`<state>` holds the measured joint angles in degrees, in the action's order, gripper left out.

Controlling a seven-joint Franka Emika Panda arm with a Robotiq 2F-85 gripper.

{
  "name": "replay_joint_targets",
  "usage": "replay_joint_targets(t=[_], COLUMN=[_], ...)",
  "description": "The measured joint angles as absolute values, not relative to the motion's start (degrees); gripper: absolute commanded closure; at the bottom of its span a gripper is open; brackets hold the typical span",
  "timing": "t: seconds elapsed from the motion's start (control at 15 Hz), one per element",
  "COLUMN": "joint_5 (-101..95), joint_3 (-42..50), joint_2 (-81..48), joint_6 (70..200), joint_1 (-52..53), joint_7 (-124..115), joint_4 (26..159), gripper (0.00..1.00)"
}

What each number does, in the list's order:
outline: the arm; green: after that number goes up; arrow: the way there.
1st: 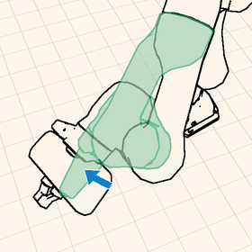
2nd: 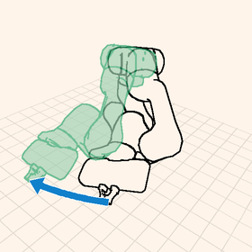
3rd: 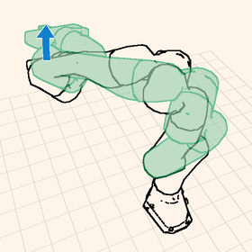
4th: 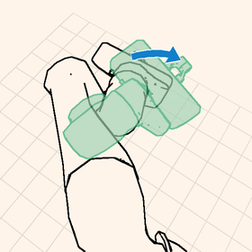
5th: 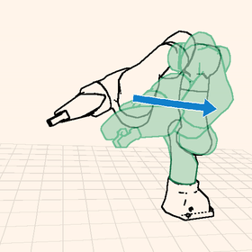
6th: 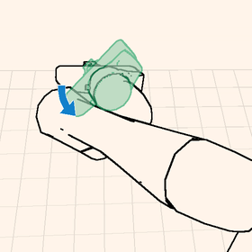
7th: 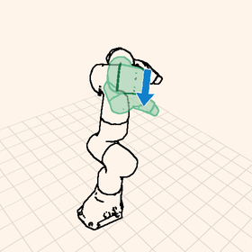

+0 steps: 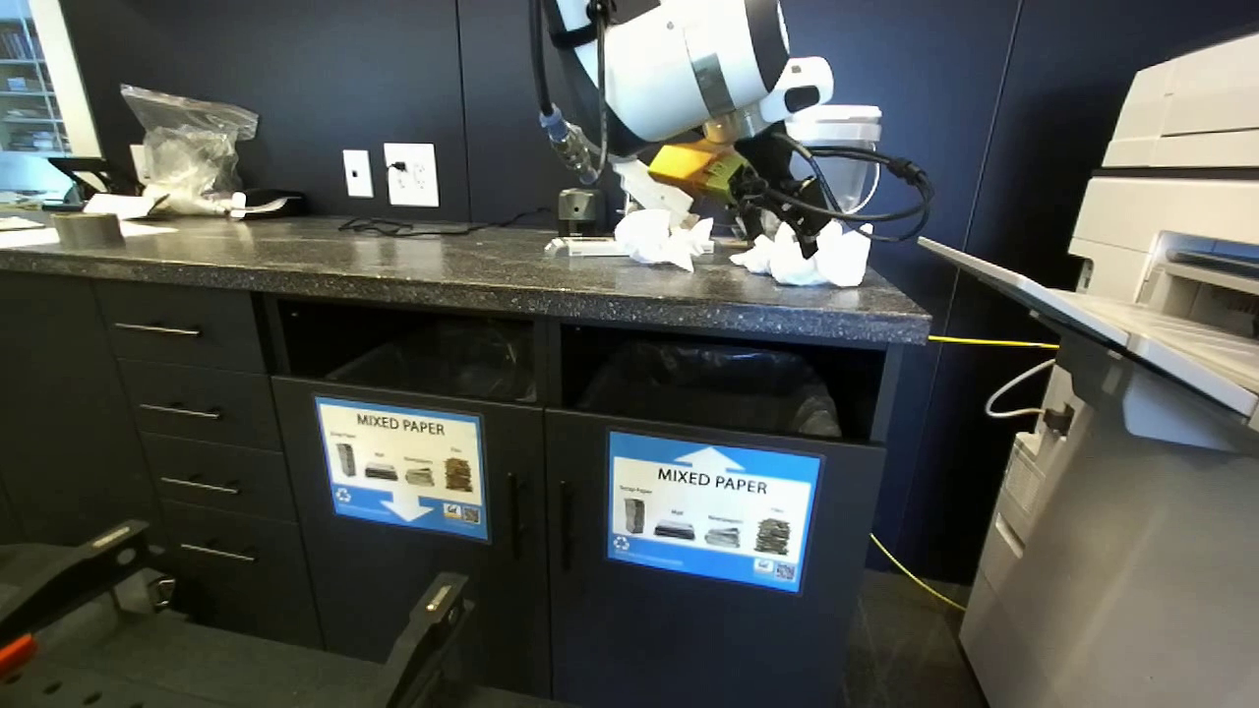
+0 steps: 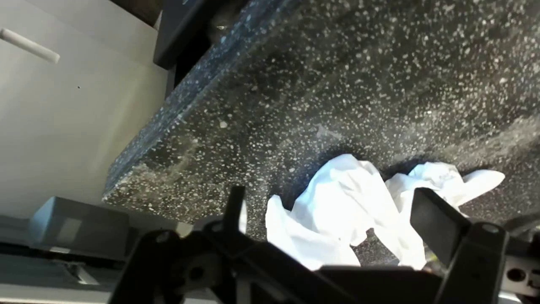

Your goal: Put three crumpled papers inside the bin on the right

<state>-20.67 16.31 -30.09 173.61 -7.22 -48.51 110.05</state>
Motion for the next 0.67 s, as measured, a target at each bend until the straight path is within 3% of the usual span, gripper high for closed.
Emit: replay_joint_targets(t=[0.67], joint_5=[5.4], joint_3=[13.1], joint_2=[-35.3], joint_6=[177.0], joint_1=[-9.5], joint_7=[-44.8], joint_4=[103.8], gripper=[0.00])
